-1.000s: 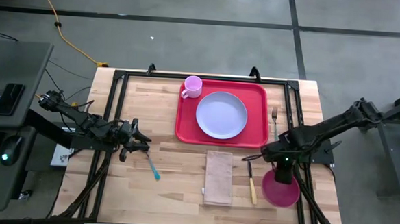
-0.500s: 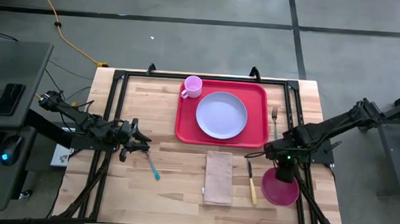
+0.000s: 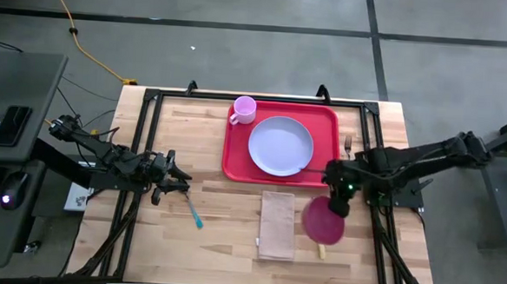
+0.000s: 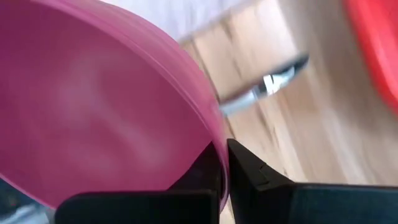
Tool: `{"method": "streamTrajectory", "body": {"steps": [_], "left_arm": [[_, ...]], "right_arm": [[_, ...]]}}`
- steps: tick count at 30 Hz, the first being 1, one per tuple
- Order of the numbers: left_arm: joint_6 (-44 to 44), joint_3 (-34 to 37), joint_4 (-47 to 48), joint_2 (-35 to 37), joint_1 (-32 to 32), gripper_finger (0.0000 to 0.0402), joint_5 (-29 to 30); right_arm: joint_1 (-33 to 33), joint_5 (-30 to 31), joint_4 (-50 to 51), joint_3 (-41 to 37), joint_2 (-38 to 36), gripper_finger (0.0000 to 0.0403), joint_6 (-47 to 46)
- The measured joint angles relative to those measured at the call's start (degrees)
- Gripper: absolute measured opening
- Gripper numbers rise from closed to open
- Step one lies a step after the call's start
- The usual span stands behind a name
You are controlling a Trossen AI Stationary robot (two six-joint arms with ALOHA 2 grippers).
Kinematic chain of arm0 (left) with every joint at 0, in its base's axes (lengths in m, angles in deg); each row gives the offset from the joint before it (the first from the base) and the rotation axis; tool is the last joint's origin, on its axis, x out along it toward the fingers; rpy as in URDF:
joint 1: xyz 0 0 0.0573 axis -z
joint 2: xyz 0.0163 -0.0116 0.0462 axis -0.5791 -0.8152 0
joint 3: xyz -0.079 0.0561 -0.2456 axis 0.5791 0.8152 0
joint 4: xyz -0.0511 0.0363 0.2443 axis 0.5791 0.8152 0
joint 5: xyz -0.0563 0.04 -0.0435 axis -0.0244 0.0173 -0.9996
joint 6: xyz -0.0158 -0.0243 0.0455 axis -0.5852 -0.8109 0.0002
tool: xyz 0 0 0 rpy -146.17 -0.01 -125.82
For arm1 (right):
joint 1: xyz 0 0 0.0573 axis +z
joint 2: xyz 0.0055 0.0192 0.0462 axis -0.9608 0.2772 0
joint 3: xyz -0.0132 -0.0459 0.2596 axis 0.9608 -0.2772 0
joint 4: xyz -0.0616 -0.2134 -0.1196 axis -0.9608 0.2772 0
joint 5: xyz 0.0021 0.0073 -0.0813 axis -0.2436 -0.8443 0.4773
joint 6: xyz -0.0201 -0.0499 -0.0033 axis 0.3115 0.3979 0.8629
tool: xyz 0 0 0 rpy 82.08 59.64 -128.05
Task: Set up tray
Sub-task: Put the red bowl on the blue plate on the red serving tray
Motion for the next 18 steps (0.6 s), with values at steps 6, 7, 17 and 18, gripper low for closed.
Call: {"method": "streamTrajectory", "body": {"steps": [6,7,17,18], "left_arm": [[0.0,0.0,0.0,0.0,0.0,0.0166,0.0],[0.0,0.0,0.0,0.0,0.0,0.0166,0.0],[0.0,0.0,0.0,0.0,0.0,0.0166,0.0],[0.0,0.0,0.0,0.0,0.0,0.0166,0.0]], "right_arm": [[-6.2,2.5,-7.4,0.0,0.0,0.0000,2.5],[-7.4,2.5,-8.5,0.0,0.0,0.0000,2.9],[-17.6,5.6,-14.5,1.9,0.1,0.0000,7.0],[-18.5,6.3,-14.1,3.0,0.1,0.0000,7.9]]}}
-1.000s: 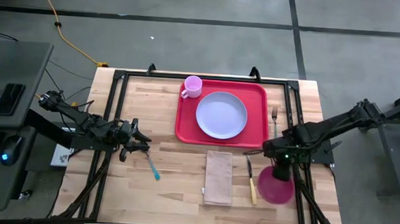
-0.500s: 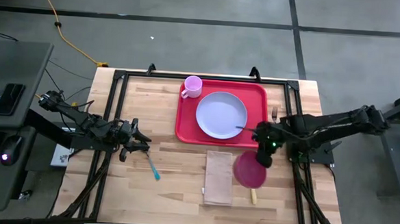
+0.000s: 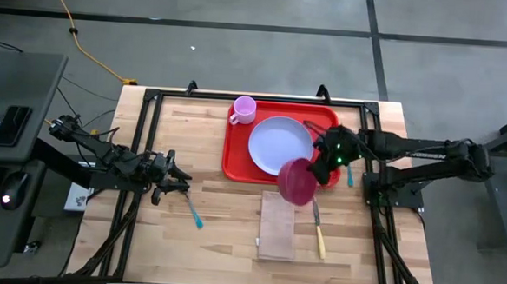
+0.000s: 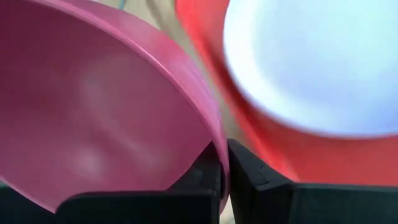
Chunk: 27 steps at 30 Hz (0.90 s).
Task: Set up tray
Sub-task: Put the red bowl on the blue plate on the red serving tray
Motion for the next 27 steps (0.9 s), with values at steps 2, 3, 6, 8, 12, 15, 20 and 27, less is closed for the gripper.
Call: {"method": "streamTrajectory", "body": {"steps": [2,3,6,8,12,15,20,27], "left_arm": [[0.0,0.0,0.0,0.0,0.0,0.0166,0.0],[0.0,0.0,0.0,0.0,0.0,0.0166,0.0],[0.0,0.0,0.0,0.0,0.0,0.0166,0.0],[0.0,0.0,0.0,0.0,0.0,0.0166,0.0],[0.0,0.0,0.0,0.0,0.0,0.0166,0.0],[0.0,0.0,0.0,0.0,0.0,0.0166,0.0],[0.0,0.0,0.0,0.0,0.0,0.0166,0.0],[0.0,0.0,0.0,0.0,0.0,0.0166,0.0]], "right_arm": [[-1.8,1.3,1.6,2.8,0.0,0.0000,1.7],[-2.7,1.7,2.6,4.2,0.0,0.0000,2.4],[-5.3,3.1,7.1,9.1,0.0,0.0000,3.7],[-6.8,3.5,11.0,12.9,0.5,0.0000,4.3],[-9.3,4.9,18.3,20.6,3.1,0.0000,5.9],[-10.3,6.4,21.8,26.1,6.3,0.0000,7.6],[-11.3,6.3,25.4,34.1,13.2,0.0000,11.3],[-12.8,6.2,29.9,43.8,23.3,0.0000,15.2]]}}
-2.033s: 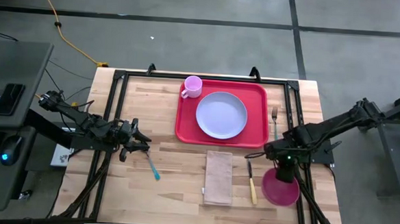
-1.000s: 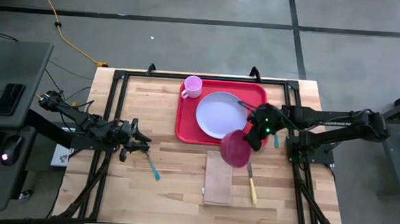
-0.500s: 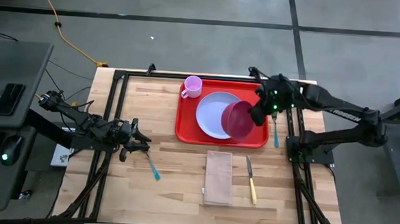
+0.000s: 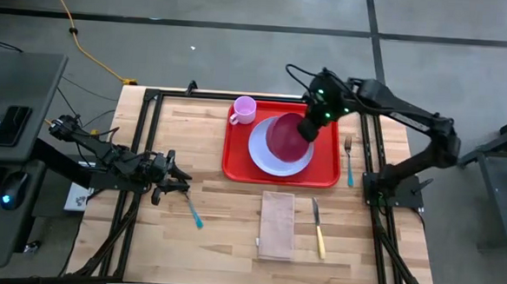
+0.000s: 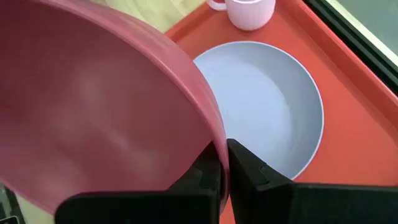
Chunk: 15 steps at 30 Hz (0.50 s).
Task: Set up tray
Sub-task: Put the red bowl on the blue plate on the red serving tray
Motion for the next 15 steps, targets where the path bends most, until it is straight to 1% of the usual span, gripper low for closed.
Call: {"method": "streamTrajectory", "body": {"steps": [5,8,15], "left_arm": [[0.0,0.0,0.0,0.0,0.0,0.0166,0.0],[0.0,0.0,0.0,0.0,0.0,0.0166,0.0],[0.0,0.0,0.0,0.0,0.0,0.0166,0.0]], "right_arm": [[-1.3,0.3,5.1,6.3,6.8,0.0000,1.7],[-1.9,1.5,7.2,9.4,10.0,0.0000,3.0],[-4.0,2.1,9.3,14.1,15.3,0.0000,4.4]]}}
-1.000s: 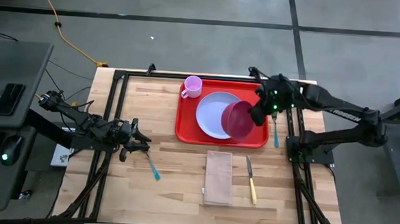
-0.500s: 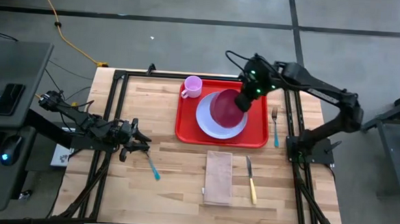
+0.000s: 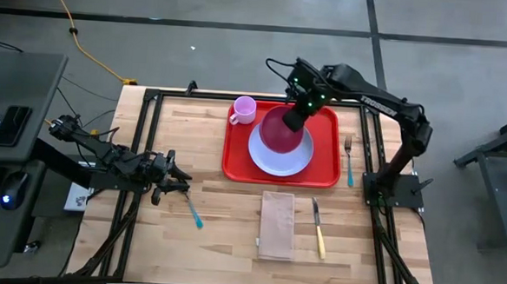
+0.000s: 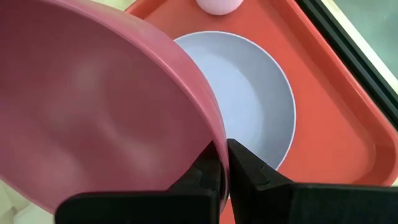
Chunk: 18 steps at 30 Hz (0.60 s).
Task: Set up tray
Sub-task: Put the red bowl on the blue plate on the red serving tray
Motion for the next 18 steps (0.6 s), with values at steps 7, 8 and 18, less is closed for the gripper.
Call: {"method": "streamTrajectory", "body": {"steps": [7,8,18], "left_arm": [[0.0,0.0,0.0,0.0,0.0,0.0166,0.0],[0.0,0.0,0.0,0.0,0.0,0.0166,0.0],[0.0,0.0,0.0,0.0,0.0,0.0166,0.0]], "right_arm": [[-2.3,0.1,1.8,0.4,1.2,0.0000,0.1],[-2.6,0.2,2.0,0.4,1.2,0.0000,0.0],[-3.1,0.0,2.0,-2.9,1.2,0.0000,0.0]]}}
